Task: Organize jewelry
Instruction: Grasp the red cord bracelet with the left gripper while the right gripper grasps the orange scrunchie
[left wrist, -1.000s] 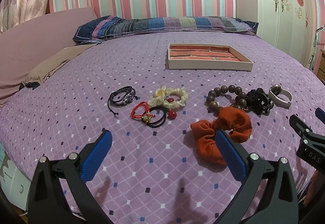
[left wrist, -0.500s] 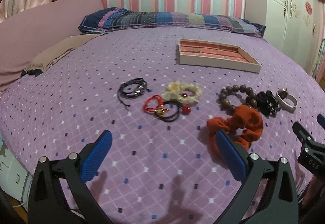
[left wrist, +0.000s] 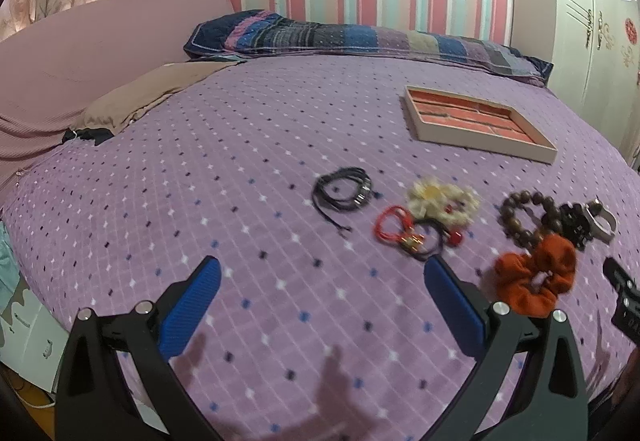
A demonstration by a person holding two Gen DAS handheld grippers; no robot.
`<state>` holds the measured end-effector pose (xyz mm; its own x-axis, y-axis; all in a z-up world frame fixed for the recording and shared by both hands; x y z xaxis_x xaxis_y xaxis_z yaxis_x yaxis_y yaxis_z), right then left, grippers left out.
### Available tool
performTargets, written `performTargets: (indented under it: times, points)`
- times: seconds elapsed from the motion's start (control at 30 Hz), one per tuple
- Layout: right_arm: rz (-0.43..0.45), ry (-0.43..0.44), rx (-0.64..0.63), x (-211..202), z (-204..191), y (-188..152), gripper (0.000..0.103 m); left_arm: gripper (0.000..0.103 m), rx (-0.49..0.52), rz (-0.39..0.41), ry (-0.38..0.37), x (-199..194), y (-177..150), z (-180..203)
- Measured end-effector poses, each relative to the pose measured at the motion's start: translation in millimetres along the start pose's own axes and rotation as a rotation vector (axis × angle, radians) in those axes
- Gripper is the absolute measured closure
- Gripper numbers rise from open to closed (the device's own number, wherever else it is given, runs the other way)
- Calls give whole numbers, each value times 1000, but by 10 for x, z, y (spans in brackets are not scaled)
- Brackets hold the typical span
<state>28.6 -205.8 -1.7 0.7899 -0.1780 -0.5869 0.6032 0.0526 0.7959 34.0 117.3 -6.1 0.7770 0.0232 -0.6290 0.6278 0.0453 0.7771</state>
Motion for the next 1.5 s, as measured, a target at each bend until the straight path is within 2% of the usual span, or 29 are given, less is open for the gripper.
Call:
performTargets:
  times: [0.2,0.47,0.63,0.87,0.93,1.1,1.43,1.5]
  points:
    - [-46,35,37,91,-65,-10,4,4,13,-28,-13,198,117,-136]
    - [-57,66,45,128,-143,36,4,4,42,-82,-81,468,119,12]
    - [-81,93,32,188,-255,41,9,4,61,-89,-98,549,155,78]
    - [-110,137,16,293,-426,19,16,5,47,-138,-141,744,193,100]
    - [-114,141,7,326,-465,24,19,11,50,-142,-149,794,212,120]
    - [-125,151,8,417,-514,28,28,37,70,-181,-156,983,223,187]
    - [-145,181,13,532,-579,27,37,55,101,-222,-164,1262,197,226]
    - [-148,188,12,542,-594,22,43,60,110,-225,-156,1295,186,229]
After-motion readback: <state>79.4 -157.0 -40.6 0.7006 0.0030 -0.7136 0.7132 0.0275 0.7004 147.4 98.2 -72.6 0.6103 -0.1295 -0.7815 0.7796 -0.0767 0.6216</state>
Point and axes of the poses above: each gripper's, at about its wrist camera, not at the fingertips, and x roughly the way its jaws point, z to its right, y to its top, the point moved 2 cm from there along x, roughly the way its jaws point, and after that the axes turned 4 degrees about -y, right-handed, at the moved point
